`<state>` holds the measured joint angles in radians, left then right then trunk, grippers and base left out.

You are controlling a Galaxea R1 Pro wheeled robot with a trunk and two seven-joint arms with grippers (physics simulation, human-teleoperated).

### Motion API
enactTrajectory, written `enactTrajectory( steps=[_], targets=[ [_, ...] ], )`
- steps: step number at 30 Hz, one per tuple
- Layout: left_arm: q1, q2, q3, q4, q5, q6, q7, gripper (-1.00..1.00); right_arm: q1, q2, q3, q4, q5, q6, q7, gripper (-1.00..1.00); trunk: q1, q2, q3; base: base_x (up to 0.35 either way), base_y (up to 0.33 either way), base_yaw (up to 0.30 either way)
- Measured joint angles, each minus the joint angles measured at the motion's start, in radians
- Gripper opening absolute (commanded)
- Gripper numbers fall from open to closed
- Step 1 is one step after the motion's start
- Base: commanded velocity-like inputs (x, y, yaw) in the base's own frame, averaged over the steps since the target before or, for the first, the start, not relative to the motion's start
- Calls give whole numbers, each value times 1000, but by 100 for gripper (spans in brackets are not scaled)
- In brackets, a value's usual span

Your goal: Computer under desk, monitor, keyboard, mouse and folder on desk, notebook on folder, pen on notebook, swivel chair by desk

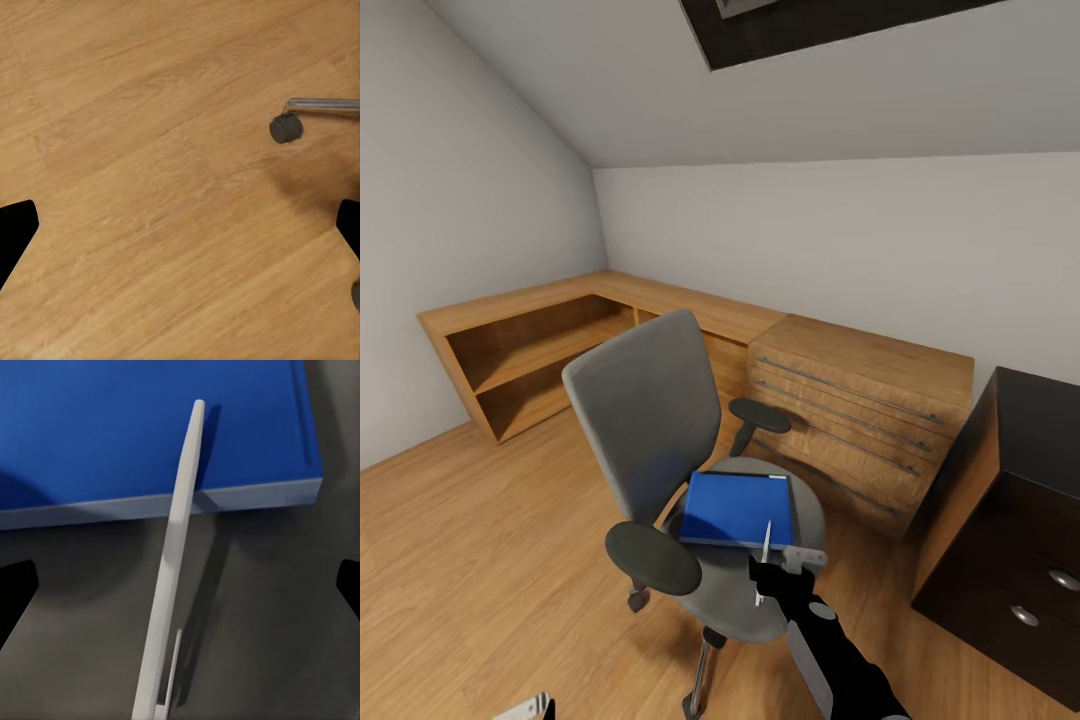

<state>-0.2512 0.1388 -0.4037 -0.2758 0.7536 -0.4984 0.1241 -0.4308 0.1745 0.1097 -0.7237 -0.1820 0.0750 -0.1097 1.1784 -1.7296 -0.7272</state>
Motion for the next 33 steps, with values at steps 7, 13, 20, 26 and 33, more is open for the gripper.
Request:
enactTrajectory(
  steps=[7, 13, 20, 26, 33],
  targets=[
    [0, -4, 1, 3, 1, -1, -1, 100, 0, 0, 0, 0, 0, 0, 0, 100, 0, 0, 0, 0, 18, 0],
    [0, -11, 1, 4, 2, 0, 2, 100, 0, 0, -1, 0, 1, 0, 0, 100, 0, 0, 0, 0, 64, 0],
    [0, -15, 1, 5, 2, 1, 5, 100, 0, 0, -2, 0, 2, 0, 0, 100, 0, 0, 0, 0, 10, 0],
    [0, -17, 1, 20, 1, 0, 0, 100, 0, 0, -2, 0, 2, 0, 0, 100, 0, 0, 0, 50, 1, 0],
    [0, -22, 1, 32, 0, 0, -1, 100, 0, 0, -2, 0, 2, 0, 0, 100, 0, 0, 0, 40, 0, 0]
  ],
)
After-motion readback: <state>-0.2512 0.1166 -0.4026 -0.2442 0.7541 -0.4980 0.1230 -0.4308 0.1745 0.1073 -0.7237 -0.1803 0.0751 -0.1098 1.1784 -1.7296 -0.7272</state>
